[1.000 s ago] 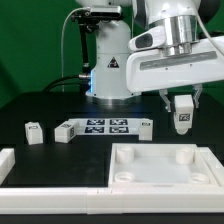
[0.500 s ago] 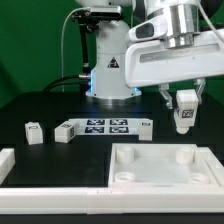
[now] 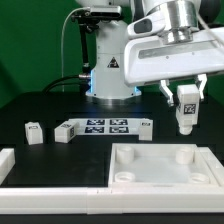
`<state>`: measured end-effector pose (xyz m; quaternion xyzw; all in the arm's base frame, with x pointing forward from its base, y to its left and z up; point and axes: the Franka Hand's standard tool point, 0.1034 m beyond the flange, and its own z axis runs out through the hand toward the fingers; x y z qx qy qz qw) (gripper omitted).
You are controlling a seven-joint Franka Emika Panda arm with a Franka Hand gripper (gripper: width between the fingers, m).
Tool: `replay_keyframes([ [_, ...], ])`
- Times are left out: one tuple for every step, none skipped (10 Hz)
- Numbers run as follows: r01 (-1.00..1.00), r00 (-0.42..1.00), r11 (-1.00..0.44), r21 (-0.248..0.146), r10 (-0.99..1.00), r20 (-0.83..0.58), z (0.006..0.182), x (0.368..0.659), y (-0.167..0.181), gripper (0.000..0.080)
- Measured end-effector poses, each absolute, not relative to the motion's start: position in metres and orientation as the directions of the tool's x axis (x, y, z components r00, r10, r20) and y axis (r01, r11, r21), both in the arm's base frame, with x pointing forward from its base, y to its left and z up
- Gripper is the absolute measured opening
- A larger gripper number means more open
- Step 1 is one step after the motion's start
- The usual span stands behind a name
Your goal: Assemble one leg
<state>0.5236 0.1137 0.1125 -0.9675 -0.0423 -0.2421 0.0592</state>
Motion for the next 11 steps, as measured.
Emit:
replay_keyframes([
  [0.132,0.888,-0.987,-0.086,0.079,0.453,0.115,0.537,0.113,0.0291],
  [0.153,0.877,-0.985,-0.078,0.099,0.47,0.119,0.554,0.114,0.0291],
  [0.162,0.872,-0.984,-0.078,0.106,0.479,0.118,0.566,0.116,0.0291],
  [0.171,0.864,-0.982,-0.077,0.112,0.491,0.117,0.579,0.118,0.0291],
  [0.182,0.856,-0.981,-0.07,0.123,0.502,0.118,0.59,0.118,0.0291],
  [0.183,0.857,-0.981,-0.071,0.124,0.5,0.117,0.589,0.118,0.0291],
  [0.183,0.858,-0.981,-0.071,0.124,0.499,0.116,0.588,0.118,0.0291],
  [0.183,0.858,-0.981,-0.071,0.124,0.499,0.116,0.588,0.118,0.0291],
  [0.182,0.853,-0.981,-0.069,0.123,0.507,0.117,0.589,0.118,0.0291],
  [0.176,0.831,-0.982,-0.062,0.115,0.545,0.117,0.591,0.116,0.0291],
  [0.183,0.837,-0.981,-0.06,0.124,0.533,0.108,0.593,0.114,0.0291],
])
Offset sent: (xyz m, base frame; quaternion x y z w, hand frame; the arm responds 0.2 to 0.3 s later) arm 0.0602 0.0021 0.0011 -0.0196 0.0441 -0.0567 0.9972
